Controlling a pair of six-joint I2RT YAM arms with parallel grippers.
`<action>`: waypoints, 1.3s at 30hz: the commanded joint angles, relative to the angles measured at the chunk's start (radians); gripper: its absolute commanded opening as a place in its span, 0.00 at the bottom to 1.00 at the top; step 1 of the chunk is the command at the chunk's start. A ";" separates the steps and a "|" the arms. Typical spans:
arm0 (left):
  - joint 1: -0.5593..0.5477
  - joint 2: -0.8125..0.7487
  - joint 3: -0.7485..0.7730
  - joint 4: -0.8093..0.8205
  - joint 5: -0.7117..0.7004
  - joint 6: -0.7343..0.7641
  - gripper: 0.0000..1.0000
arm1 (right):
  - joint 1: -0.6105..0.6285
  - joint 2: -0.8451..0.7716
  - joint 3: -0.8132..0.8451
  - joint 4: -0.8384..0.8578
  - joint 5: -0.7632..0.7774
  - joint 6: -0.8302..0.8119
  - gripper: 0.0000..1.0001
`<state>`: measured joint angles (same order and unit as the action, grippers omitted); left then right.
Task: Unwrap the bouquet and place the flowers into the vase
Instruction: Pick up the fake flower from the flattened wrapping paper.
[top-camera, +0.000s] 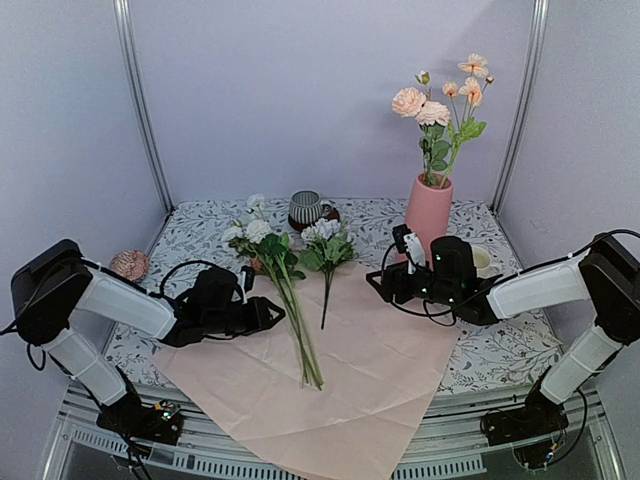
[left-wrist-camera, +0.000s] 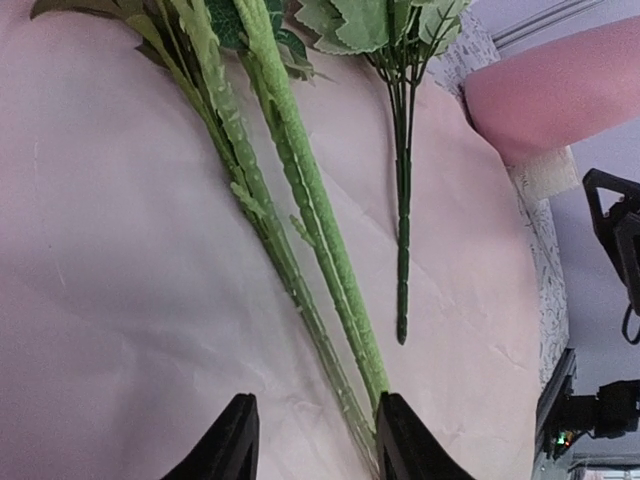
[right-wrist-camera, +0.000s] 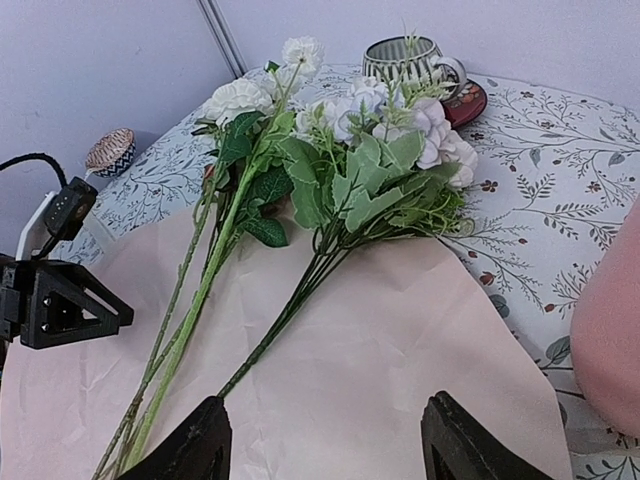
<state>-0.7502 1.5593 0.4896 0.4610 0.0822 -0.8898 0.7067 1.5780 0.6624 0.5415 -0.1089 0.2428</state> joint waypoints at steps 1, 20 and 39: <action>0.021 0.050 0.026 0.087 0.042 -0.019 0.42 | 0.006 0.010 0.003 0.012 0.028 -0.021 0.67; 0.057 0.282 0.109 0.231 0.119 -0.091 0.20 | 0.005 0.035 0.028 -0.017 0.043 -0.031 0.67; 0.054 0.011 -0.004 0.100 -0.052 -0.090 0.00 | 0.006 0.054 0.044 -0.024 0.043 -0.033 0.67</action>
<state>-0.7067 1.6516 0.5228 0.6159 0.0990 -0.9985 0.7067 1.6161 0.6815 0.5232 -0.0807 0.2195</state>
